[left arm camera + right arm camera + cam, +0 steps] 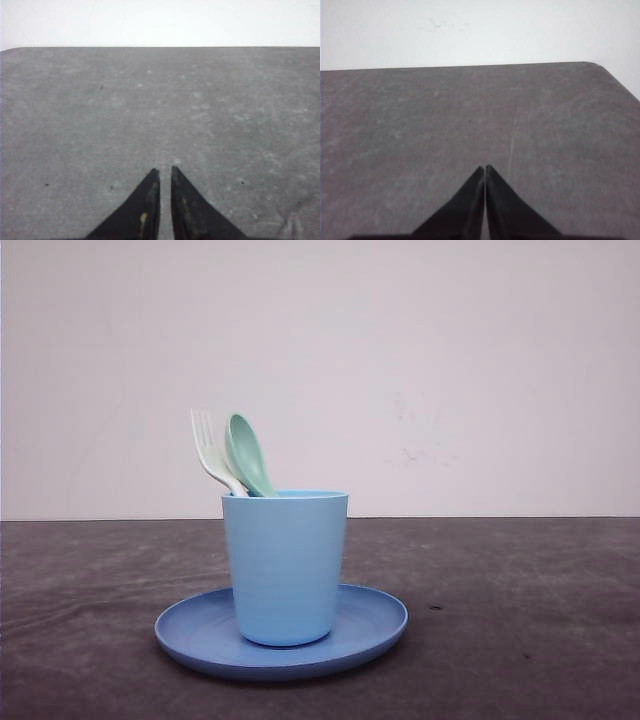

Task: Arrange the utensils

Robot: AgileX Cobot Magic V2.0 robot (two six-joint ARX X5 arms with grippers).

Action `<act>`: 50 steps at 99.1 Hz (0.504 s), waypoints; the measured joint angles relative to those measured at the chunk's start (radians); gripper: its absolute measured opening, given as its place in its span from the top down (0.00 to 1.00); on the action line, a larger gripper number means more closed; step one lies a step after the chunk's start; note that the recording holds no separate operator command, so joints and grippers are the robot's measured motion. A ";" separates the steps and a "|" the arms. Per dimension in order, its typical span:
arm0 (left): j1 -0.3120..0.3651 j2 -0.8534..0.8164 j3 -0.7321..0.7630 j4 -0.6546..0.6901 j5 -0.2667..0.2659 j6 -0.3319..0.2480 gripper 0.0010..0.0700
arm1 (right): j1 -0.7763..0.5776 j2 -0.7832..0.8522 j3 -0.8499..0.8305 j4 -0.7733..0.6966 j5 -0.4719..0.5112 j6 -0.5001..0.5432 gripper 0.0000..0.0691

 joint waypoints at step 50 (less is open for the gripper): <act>0.000 0.000 0.000 0.000 0.000 0.000 0.99 | 0.000 -0.292 -0.199 -0.091 -0.006 0.000 1.00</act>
